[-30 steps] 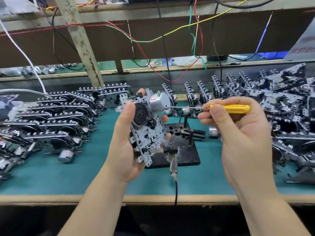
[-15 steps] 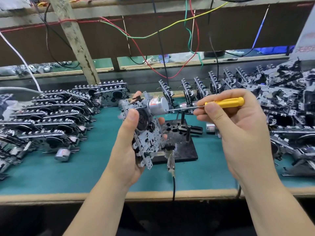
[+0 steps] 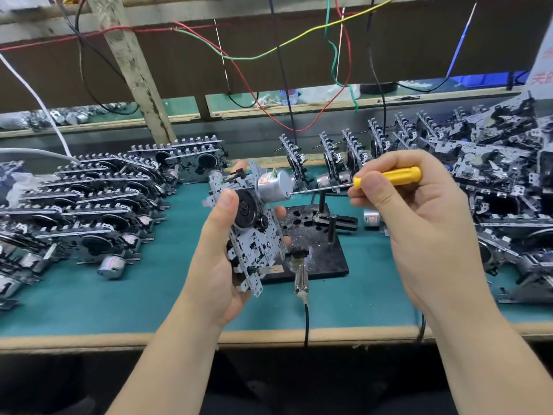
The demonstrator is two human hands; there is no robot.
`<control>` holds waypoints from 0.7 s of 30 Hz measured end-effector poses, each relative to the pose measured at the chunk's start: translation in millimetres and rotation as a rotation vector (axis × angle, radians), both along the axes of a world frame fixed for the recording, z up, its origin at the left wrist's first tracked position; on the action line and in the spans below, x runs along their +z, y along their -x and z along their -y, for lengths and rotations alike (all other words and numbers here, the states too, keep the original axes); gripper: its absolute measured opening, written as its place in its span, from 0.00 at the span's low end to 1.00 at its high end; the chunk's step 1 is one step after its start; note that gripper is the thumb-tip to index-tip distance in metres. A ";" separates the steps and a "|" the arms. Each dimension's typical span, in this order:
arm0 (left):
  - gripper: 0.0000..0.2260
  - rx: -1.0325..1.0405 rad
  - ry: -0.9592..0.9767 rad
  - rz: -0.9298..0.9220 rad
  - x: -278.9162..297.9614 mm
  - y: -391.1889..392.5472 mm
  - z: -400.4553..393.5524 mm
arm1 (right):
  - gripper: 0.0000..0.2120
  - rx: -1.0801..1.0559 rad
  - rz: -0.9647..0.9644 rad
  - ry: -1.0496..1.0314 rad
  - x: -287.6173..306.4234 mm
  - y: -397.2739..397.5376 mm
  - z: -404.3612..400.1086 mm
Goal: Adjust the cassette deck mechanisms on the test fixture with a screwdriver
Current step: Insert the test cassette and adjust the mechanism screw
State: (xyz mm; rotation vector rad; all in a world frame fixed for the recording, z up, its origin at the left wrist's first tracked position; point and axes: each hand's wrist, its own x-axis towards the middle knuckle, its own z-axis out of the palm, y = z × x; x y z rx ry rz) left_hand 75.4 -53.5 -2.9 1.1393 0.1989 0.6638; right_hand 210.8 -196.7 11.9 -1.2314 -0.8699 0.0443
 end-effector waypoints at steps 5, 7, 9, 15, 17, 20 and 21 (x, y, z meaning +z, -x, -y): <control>0.27 -0.009 -0.020 -0.035 -2.2 0.9 -1.9 | 0.02 -0.044 0.038 0.018 -0.2 -0.4 0.3; 0.27 -0.017 -0.038 -0.047 -2.6 0.9 -2.8 | 0.02 -0.057 0.054 0.019 0.0 -0.1 0.6; 0.27 -0.013 -0.047 -0.057 -2.5 1.0 -3.4 | 0.02 -0.064 0.077 0.023 0.4 0.4 1.2; 0.25 -0.011 -0.040 -0.063 -1.4 0.7 -3.9 | 0.03 -0.064 0.118 0.031 1.8 0.1 1.5; 0.19 -0.005 -0.021 -0.062 -0.3 -0.9 -2.9 | 0.03 -0.064 0.113 0.035 0.2 -0.7 0.7; 0.21 0.003 -0.021 -0.081 2.0 -3.9 -5.1 | 0.02 -0.077 0.056 0.003 -2.7 -6.8 0.9; 0.26 0.017 -0.032 -0.093 4.6 -5.2 -7.7 | 0.02 -0.079 0.017 -0.036 -3.1 -10.8 2.3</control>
